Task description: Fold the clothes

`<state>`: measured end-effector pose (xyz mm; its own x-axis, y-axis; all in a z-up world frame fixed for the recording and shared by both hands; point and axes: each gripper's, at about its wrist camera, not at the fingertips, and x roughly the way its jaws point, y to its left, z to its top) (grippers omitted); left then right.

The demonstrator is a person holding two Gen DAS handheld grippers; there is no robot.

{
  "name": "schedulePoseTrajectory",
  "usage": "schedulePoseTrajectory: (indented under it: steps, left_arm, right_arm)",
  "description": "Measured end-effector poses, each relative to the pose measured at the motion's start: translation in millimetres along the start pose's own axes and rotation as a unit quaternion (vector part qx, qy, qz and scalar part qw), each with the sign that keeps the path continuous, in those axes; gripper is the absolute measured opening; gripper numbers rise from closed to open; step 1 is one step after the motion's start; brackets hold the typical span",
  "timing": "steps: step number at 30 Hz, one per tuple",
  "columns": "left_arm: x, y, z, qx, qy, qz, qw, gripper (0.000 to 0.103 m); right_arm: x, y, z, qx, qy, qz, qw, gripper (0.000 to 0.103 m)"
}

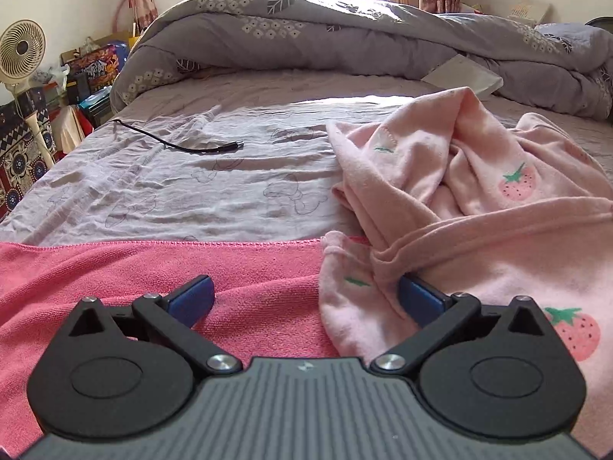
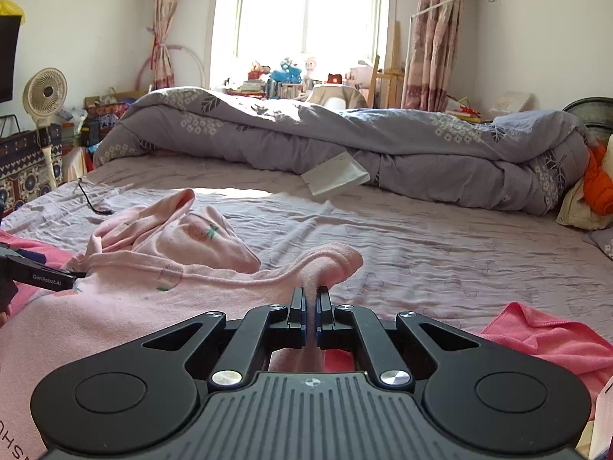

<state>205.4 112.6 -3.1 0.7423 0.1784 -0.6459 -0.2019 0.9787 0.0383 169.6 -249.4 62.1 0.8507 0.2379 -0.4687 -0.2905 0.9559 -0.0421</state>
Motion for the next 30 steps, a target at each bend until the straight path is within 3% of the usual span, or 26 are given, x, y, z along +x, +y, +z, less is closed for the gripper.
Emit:
schedulePoseTrajectory:
  steps: [5, 6, 9, 11, 13, 18, 24, 27, 30]
  left_arm:
    - [-3, 1, 0, 0.0, -0.005, -0.007, 1.0, 0.101]
    - [-6, 0, -1, 0.004, -0.011, -0.021, 0.9997, 0.094]
    - [-16, -5, -3, 0.022, -0.032, -0.078, 0.9962, 0.049]
    - [-20, -11, -3, 0.036, -0.041, -0.075, 0.9957, 0.041]
    - [-28, -16, -3, 0.044, -0.056, -0.076, 0.9946, 0.004]
    - [-65, -11, 10, 0.023, -0.123, -0.058, 0.9905, 0.004]
    - [-112, 7, 37, 0.016, -0.226, -0.036, 0.9734, 0.004]
    - [-106, 11, 38, 0.013, -0.231, -0.006, 0.9728, 0.004]
    - [-69, 13, 29, 0.014, -0.187, 0.018, 0.9821, 0.004]
  right_arm:
    - [6, -1, -12, 0.008, 0.014, 0.0, 1.0, 0.006]
    - [8, 0, -13, 0.007, 0.016, -0.001, 1.0, 0.006]
    - [12, 2, -17, 0.007, 0.025, -0.001, 1.0, 0.006]
    - [13, 2, -19, 0.007, 0.029, -0.003, 1.0, 0.006]
    - [13, 4, -22, 0.003, 0.026, -0.007, 1.0, 0.006]
    - [-4, 12, -19, -0.05, -0.018, -0.044, 0.998, 0.006]
    - [-23, 25, -1, -0.111, -0.094, -0.074, 0.987, 0.006]
    - [-12, 25, 3, -0.118, -0.101, -0.085, 0.984, 0.006]
    - [14, 19, 0, -0.111, -0.081, -0.097, 0.986, 0.006]
